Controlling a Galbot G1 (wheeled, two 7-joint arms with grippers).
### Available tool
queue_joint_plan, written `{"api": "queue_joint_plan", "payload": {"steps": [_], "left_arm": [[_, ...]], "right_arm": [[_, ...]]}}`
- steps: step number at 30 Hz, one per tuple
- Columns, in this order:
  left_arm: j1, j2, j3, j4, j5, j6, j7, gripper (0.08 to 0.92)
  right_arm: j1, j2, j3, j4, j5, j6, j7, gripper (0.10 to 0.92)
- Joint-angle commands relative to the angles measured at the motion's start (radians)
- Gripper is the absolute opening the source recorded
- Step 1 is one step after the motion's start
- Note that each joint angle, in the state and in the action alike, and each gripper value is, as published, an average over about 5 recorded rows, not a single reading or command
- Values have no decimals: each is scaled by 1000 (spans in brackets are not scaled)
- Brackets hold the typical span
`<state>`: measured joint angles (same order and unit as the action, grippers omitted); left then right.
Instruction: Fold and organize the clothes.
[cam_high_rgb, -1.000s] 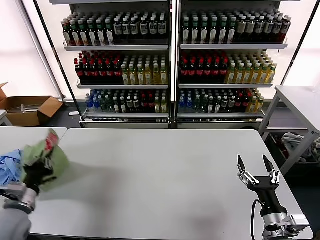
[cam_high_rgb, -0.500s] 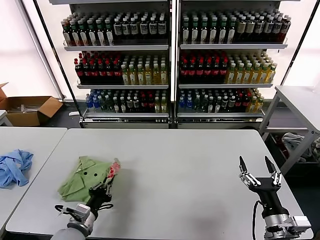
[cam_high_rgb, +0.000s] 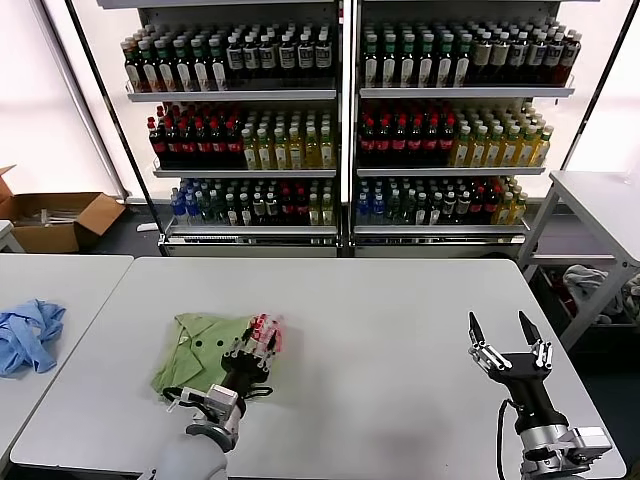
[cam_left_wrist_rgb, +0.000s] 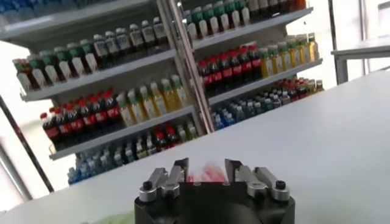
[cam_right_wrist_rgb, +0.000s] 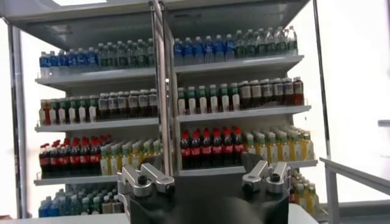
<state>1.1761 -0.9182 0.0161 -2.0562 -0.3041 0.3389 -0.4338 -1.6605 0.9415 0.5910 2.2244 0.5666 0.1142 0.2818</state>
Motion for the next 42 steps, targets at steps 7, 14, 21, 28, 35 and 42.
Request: {"api": "queue_joint_plan", "payload": {"steps": [7, 14, 21, 28, 35, 42], "left_arm": [[128, 15, -271, -324, -6, 24, -6, 666], [255, -2, -485, -317, -34, -19, 74, 815], [320, -33, -512, -305, -36, -47, 92, 823], [304, -36, -497, -283, -46, -49, 102, 823], [297, -35, -489, -275, -56, -47, 116, 823], [298, -33, -491, -266, -73, -47, 115, 823]], "right_arm": [[454, 70, -393, -122, 135, -330, -15, 823], [854, 237, -815, -392, 299, -502, 56, 823], [907, 332, -978, -510, 346, -565, 52, 823], [862, 343, -975, -520, 341, -566, 52, 823], [846, 328, -961, -512, 324, -555, 50, 823], [826, 329, -940, -507, 307, -537, 51, 809]]}}
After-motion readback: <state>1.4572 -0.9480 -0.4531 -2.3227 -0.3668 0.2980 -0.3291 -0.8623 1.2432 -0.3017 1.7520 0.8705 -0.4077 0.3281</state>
